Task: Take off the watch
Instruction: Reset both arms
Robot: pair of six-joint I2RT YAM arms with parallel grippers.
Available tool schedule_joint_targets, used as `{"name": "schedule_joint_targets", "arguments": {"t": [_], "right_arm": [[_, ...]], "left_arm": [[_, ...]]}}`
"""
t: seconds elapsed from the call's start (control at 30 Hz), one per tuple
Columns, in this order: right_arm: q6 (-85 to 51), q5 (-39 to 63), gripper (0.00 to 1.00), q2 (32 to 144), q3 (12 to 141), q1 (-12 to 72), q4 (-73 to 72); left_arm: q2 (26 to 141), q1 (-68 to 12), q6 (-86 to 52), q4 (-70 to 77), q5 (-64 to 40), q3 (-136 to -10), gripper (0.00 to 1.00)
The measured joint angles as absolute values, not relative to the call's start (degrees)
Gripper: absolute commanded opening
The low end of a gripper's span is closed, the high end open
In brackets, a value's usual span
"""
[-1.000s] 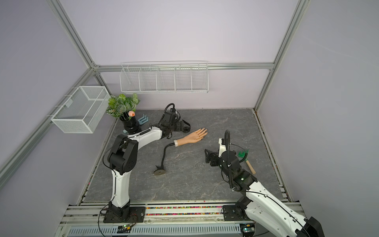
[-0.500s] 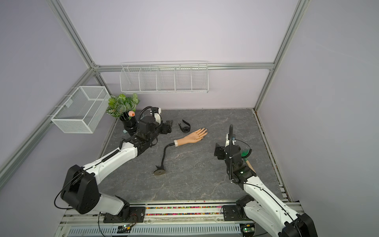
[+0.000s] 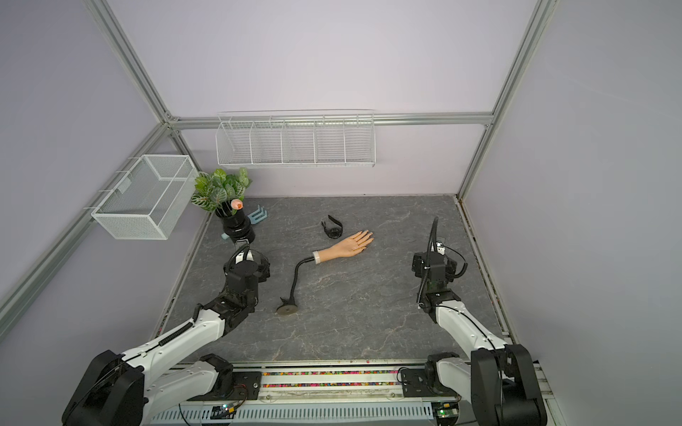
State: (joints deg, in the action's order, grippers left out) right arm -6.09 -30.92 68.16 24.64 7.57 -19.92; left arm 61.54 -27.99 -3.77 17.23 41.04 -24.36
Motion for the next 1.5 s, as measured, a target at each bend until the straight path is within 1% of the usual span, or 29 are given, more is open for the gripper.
{"name": "schedule_joint_targets", "arguments": {"t": [0.2, 0.33, 0.47, 0.6, 0.67, 0.8, 0.87, 0.93, 1.0, 1.07, 1.1, 1.13, 1.5], "right_arm": [[-2.1, -32.4, 0.89, 78.1, 23.6, 7.1, -30.6], [-0.1, -30.3, 0.89, 84.4, 23.4, 6.8, -39.7], [0.1, -26.3, 0.89, 85.2, 23.0, 5.3, -42.3], [0.2, -19.3, 0.89, 85.5, 23.2, 2.2, -43.9], [0.3, -16.6, 0.89, 86.6, 22.6, 1.2, -47.0], [0.3, -14.0, 0.89, 87.4, 21.6, 1.0, -48.4], [0.3, -13.4, 0.89, 87.4, 21.5, 1.0, -49.0], [0.3, -13.0, 0.89, 87.4, 21.5, 1.0, -49.4], [0.3, -12.6, 0.89, 87.4, 21.5, 1.0, -49.7], [0.3, -12.4, 0.89, 87.4, 21.5, 1.0, -50.0], [0.3, -12.4, 0.89, 87.4, 21.5, 1.0, -50.1], [0.3, -12.3, 0.89, 87.4, 21.5, 1.0, -50.1], [0.3, -12.1, 0.89, 87.4, 21.5, 1.0, -50.5]], "left_arm": [[60.6, -24.4, 1.2, 24.9, 42.2, -19.8, 0.8], [60.1, -17.3, 1.3, 27.9, 38.4, -14.7, 0.8], [60.0, -11.3, 0.2, 29.6, 32.8, -13.4, 0.8], [61.2, -7.0, -0.6, 32.8, 26.7, -13.5, 0.8], [63.8, -5.0, -0.9, 34.5, 23.8, -13.8, 0.8], [70.5, -1.7, -1.5, 36.0, 18.2, -16.5, 0.8], [73.6, -0.8, -1.5, 35.0, 15.5, -19.7, 0.79], [75.7, -0.7, -1.8, 35.6, 12.9, -22.2, 0.81], [78.7, -0.7, -2.2, 40.6, 10.5, -22.3, 0.84], [84.6, -0.6, -2.5, 46.2, 9.0, -22.4, 0.86], [85.8, -0.5, -2.6, 44.7, 8.6, -22.6, 0.97], [86.8, -0.5, -2.5, 43.6, 7.9, -22.6, 0.99], [87.5, -0.4, -2.2, 44.5, 5.3, -23.4, 0.99]]}}
